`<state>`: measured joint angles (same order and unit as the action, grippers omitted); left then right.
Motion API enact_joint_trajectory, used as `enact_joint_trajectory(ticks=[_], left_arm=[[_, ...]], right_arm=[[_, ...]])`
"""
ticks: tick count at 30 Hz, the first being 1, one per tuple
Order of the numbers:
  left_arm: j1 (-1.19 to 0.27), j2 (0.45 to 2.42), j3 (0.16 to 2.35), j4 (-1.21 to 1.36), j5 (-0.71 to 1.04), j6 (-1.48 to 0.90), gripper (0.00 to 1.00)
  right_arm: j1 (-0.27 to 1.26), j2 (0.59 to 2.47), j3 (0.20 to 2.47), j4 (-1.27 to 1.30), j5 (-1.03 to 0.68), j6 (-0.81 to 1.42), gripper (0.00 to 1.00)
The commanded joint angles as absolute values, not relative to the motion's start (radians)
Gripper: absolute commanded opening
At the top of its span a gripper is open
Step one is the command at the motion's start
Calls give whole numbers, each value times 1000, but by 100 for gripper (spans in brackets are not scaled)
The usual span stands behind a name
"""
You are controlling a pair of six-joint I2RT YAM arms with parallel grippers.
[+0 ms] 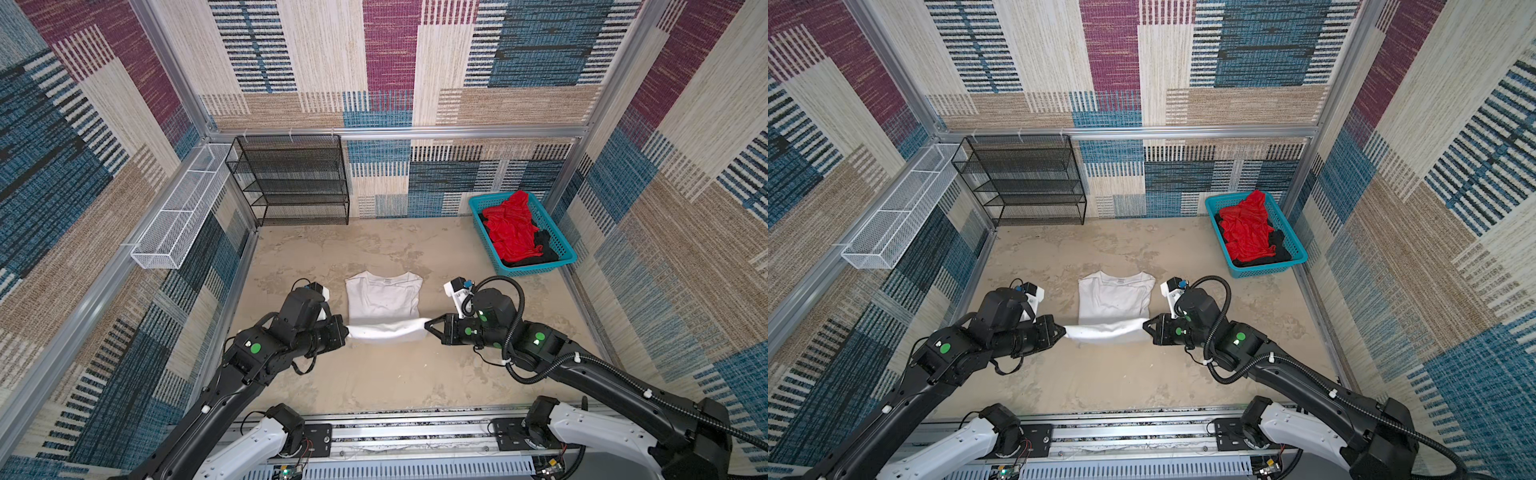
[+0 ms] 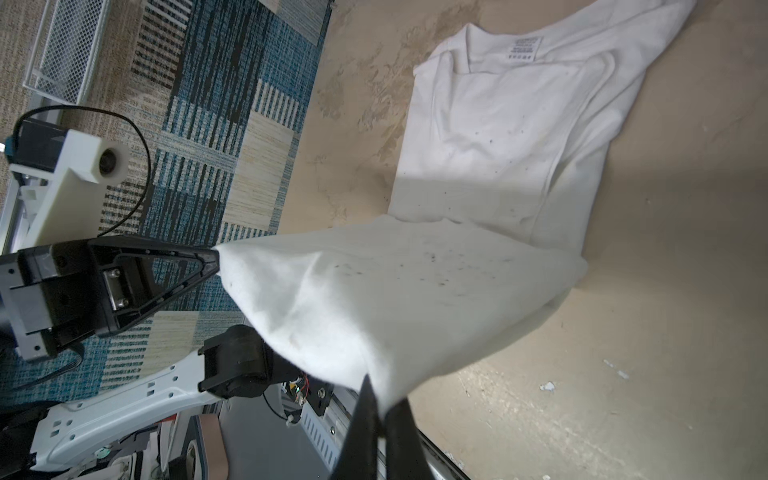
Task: Fold and stack the t-shirts
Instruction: 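Lift the near edge with both grippers and fold it over toward the collar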
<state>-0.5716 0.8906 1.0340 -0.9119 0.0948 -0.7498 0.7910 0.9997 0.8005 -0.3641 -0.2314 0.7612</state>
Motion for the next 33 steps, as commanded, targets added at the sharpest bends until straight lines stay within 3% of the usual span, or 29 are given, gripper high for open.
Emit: enact_joint_trajectory(ticks=[1, 8, 33], left_arm=[[-568, 959, 1090, -876, 13, -680, 0], [-526, 1056, 1152, -805, -13, -652, 0], [-252, 1525, 1290, -530, 214, -538, 0]], right_arm=[[764, 1033, 832, -341, -171, 734, 0], [664, 1113, 885, -279, -251, 665, 0], [466, 1627, 1137, -169, -422, 484, 0]])
